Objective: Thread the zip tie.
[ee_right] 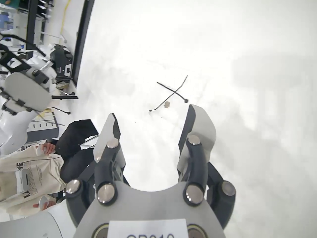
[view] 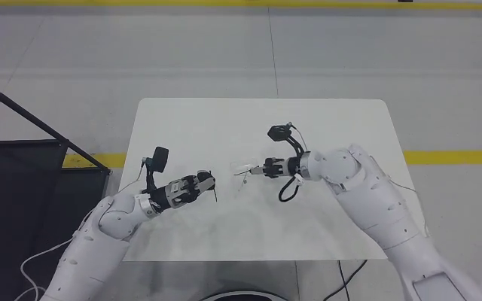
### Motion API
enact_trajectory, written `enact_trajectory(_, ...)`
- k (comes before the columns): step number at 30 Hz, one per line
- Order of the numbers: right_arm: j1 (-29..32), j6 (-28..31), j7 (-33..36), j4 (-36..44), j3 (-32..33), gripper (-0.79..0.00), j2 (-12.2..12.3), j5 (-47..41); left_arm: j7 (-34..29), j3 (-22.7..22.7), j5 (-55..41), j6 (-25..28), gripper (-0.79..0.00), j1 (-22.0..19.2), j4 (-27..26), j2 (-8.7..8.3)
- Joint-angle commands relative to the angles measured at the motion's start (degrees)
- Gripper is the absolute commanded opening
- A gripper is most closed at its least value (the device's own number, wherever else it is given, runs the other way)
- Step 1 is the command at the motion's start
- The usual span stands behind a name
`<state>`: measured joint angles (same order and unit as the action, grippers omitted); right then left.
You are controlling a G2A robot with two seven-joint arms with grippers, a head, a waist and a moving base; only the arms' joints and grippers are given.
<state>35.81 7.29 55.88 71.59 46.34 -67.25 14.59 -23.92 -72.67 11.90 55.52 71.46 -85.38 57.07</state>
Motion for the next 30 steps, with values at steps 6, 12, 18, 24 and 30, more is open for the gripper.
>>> enact_trajectory(6, -2.6, -2.7, -1.1, -3.6, -2.4, -0.354, -1.5, 1.8, 0.0, 0.0, 0.0, 0.0, -0.785, 0.0, 0.0, 0.00)
enact_trajectory(12, -4.0, -3.1, -0.9, -5.9, -3.9, -0.428, -2.6, 2.1, 0.0, 0.0, 0.0, 0.0, -0.785, 0.0, 0.0, 0.00)
enact_trajectory(18, -5.1, -3.3, -1.2, -8.0, -4.8, -0.462, -3.5, 2.2, 0.0, 0.0, 0.0, 0.0, -0.785, 0.0, 0.0, 0.00)
enact_trajectory(24, -6.0, -3.1, -1.3, -9.8, -5.3, -0.505, -4.3, 2.2, 0.0, 0.0, 0.0, 0.0, -0.785, 0.0, 0.0, 0.00)
enact_trajectory(30, -6.6, -3.0, -1.3, -10.9, -5.7, -0.588, -5.0, 2.3, 0.0, 0.0, 0.0, 0.0, -0.785, 0.0, 0.0, 0.00)
